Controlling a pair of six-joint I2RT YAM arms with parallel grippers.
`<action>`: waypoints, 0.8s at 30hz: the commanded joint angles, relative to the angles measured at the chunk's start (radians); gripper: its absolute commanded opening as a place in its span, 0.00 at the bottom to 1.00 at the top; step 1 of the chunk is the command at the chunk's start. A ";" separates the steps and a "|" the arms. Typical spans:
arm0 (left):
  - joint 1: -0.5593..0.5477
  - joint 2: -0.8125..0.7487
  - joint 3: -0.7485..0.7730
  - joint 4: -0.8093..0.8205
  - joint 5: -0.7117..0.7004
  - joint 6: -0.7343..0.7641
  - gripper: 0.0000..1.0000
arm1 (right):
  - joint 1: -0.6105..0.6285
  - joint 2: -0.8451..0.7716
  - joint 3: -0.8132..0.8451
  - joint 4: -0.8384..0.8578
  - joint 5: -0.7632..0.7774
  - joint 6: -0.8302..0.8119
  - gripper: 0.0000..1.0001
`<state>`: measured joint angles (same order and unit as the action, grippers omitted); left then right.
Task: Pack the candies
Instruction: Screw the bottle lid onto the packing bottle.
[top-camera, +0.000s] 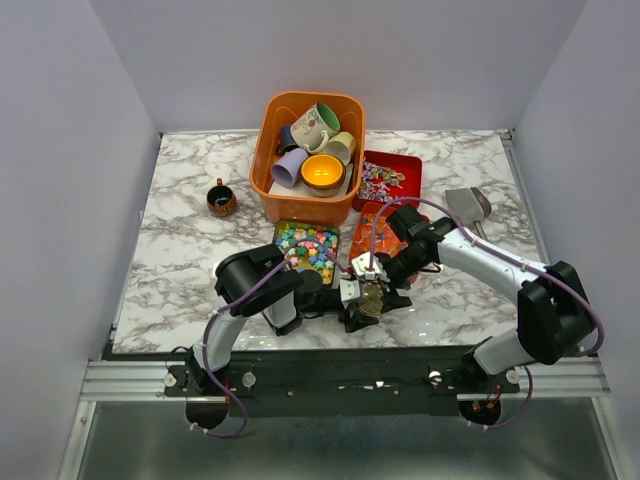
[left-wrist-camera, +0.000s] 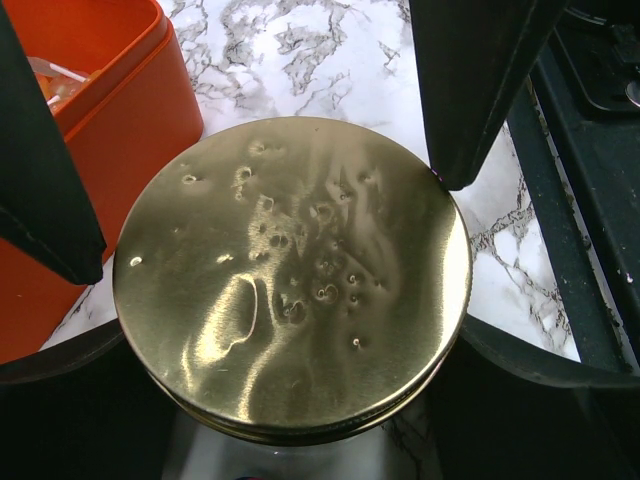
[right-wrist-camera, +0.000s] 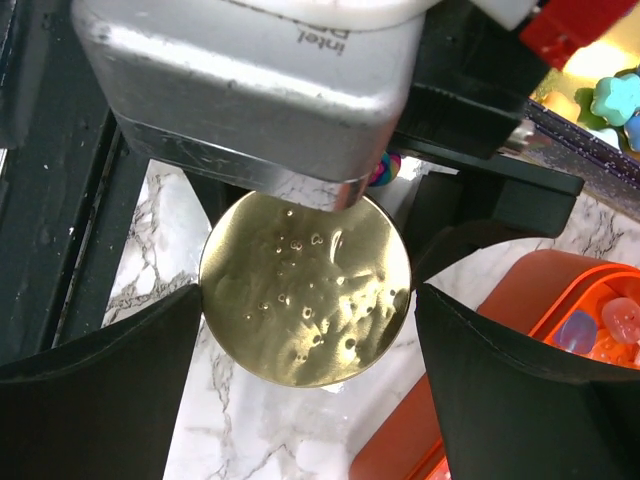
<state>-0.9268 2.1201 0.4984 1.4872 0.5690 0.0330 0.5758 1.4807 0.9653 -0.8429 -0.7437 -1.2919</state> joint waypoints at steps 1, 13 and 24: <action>0.003 0.046 -0.021 -0.039 -0.043 0.008 0.00 | 0.002 0.027 0.010 -0.033 -0.009 -0.073 0.93; 0.005 0.046 -0.020 -0.042 -0.046 -0.001 0.00 | 0.010 -0.034 -0.120 0.089 0.020 0.130 0.72; 0.005 0.049 -0.015 -0.042 -0.046 -0.008 0.00 | 0.065 -0.050 -0.246 0.238 0.138 0.483 0.70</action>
<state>-0.9268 2.1201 0.4980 1.4872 0.5720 0.0315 0.5926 1.3571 0.8036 -0.6121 -0.7082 -1.0164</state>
